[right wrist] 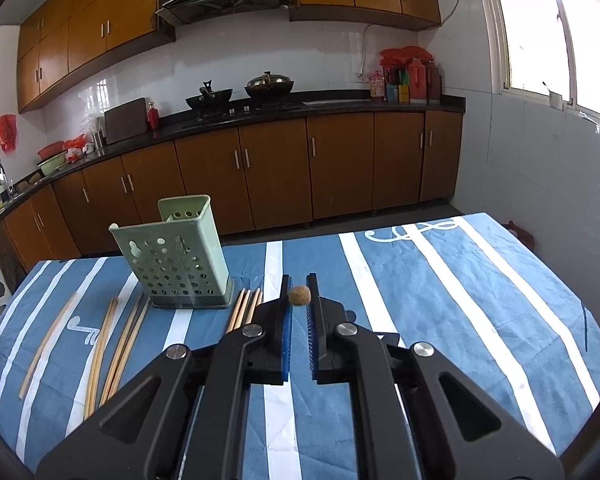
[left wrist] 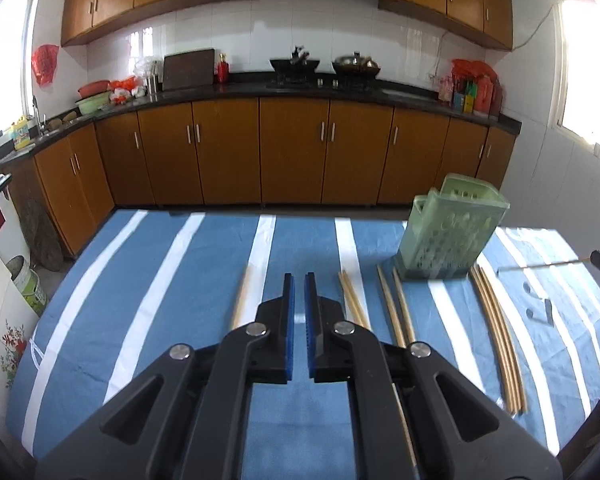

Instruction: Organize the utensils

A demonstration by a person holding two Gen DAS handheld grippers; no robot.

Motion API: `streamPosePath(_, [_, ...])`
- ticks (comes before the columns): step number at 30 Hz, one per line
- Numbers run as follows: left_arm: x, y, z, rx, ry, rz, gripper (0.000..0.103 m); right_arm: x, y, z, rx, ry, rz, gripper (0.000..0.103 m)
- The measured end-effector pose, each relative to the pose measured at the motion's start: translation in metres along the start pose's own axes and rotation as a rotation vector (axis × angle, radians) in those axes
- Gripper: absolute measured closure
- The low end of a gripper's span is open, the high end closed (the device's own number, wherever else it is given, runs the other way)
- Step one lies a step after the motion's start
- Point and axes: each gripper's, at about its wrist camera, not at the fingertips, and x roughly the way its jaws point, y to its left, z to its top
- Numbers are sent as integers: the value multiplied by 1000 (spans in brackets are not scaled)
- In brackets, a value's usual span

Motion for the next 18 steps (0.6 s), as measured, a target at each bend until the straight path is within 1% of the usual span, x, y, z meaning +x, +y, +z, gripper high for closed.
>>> streamPosePath(2, [10,4,-15,14,47,25,74,2,-3,-5,10,13,2,96])
streamPosePath(3, [14,7,-24,20,66,39,73,2,-5,-7,17,19,3,96])
streamPosePath(6, [26,20,-52,21,132,79,72,2,-11,-14,38,36,9,96])
streamPosePath(8, [31,37,-68,-15,167,92,70,1,-12,-16,39,37,8,96])
streamPosePath(10, [33,55,-80,-49,183,114,67,-1,-12,-16,36,35,9,96])
streamPosePath(12, [32,70,-90,-78,193,128,67,-1,-11,-17,34,36,13,96])
streamPosePath(16, [32,86,-101,-102,211,138,66,2,-8,-20,26,51,18,96])
streamPosePath(18, [35,89,-105,-102,226,155,66,4,-7,-22,25,59,19,96])
